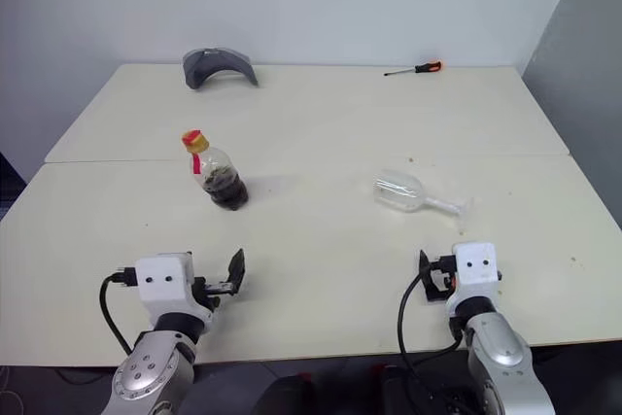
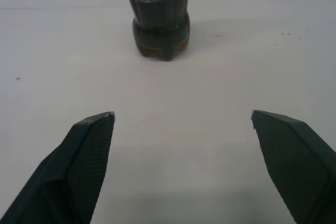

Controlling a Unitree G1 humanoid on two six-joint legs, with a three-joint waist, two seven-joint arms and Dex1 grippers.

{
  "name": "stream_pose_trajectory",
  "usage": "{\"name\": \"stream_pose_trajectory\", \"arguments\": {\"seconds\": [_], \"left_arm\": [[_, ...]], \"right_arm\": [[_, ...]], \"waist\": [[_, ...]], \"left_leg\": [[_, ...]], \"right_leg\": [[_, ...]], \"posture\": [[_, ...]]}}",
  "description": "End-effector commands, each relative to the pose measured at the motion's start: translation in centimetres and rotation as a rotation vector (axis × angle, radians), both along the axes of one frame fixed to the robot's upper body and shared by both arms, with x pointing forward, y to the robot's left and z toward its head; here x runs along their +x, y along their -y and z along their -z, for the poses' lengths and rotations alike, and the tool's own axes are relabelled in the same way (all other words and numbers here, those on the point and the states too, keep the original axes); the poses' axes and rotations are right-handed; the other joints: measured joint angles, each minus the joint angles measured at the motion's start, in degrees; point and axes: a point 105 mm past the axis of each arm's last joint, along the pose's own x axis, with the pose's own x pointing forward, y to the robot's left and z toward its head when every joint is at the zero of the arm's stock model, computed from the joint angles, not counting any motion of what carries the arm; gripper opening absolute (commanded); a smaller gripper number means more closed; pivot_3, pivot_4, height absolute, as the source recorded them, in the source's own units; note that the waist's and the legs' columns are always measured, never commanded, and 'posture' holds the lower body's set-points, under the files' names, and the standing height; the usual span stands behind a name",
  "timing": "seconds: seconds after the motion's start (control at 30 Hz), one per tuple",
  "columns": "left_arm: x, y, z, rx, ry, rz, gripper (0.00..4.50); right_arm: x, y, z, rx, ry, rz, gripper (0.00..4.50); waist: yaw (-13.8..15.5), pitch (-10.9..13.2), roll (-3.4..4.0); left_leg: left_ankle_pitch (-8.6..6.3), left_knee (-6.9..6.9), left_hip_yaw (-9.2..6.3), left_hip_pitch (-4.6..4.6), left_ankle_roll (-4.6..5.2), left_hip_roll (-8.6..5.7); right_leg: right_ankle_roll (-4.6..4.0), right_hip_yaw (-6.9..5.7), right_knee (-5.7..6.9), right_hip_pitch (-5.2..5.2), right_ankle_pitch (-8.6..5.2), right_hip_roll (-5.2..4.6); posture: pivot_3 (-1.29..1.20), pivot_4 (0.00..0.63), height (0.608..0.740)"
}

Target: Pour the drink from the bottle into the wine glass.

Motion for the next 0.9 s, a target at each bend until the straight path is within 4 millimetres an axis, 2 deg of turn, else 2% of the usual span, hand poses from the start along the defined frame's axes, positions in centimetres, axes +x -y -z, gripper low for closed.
{"name": "stream_pose_trajectory", "arguments": {"seconds": [0.03, 0.37, 0.5, 0.7, 0.9], "left_arm": [[0.0, 0.0, -1.8, 0.041, 0.058, 0.002, 4.48], [0.3, 0.2, -2.1, 0.049, 0.067, -0.005, 4.48], [0.4, 0.1, -2.0, 0.064, 0.059, -0.012, 4.48], [1.8, -0.6, -2.5, 0.082, 0.098, 0.013, 4.48], [3.6, -0.9, -3.6, 0.138, 0.159, 0.055, 4.48]], "right_arm": [[0.0, 0.0, -1.5, -0.01, 0.065, 0.004, 4.5], [0.1, -0.1, -1.7, -0.016, 0.076, 0.003, 4.5], [0.2, -0.5, -2.2, 0.024, 0.098, -0.052, 4.5], [0.7, -1.6, -4.6, 0.075, 0.163, -0.314, 4.5], [-0.5, -4.4, -7.7, 0.254, 0.187, -0.677, 4.5]], "waist": [[0.0, 0.0, 0.0], [0.0, 0.0, 0.0], [0.0, 0.0, 0.0], [0.0, 0.0, -0.01], [0.0, 0.0, -0.01]], "left_leg": [[0.0, 0.0, 0.0, 0.0, 0.0, 0.0], [0.0, 0.0, 0.0, 0.0, 0.0, 0.01], [0.0, 0.0, 0.0, 0.0, 0.01, 0.01], [0.0, 0.0, -0.03, 0.01, 0.01, -0.01], [-0.01, 0.01, -0.07, 0.01, 0.02, -0.01]], "right_leg": [[0.0, 0.0, 0.0, 0.0, 0.0, 0.01], [-0.01, 0.01, 0.0, -0.01, 0.0, 0.02], [-0.01, 0.01, 0.0, -0.01, 0.0, 0.02], [-0.01, -0.03, 0.02, 0.01, 0.0, 0.04], [-0.03, -0.05, 0.0, 0.04, 0.02, 0.06]], "posture": [[0.0, 0.15, 0.74], [0.0, 0.15, 0.74], [0.0, 0.15, 0.74], [0.0, 0.15, 0.74], [0.0, 0.15, 0.74]]}}
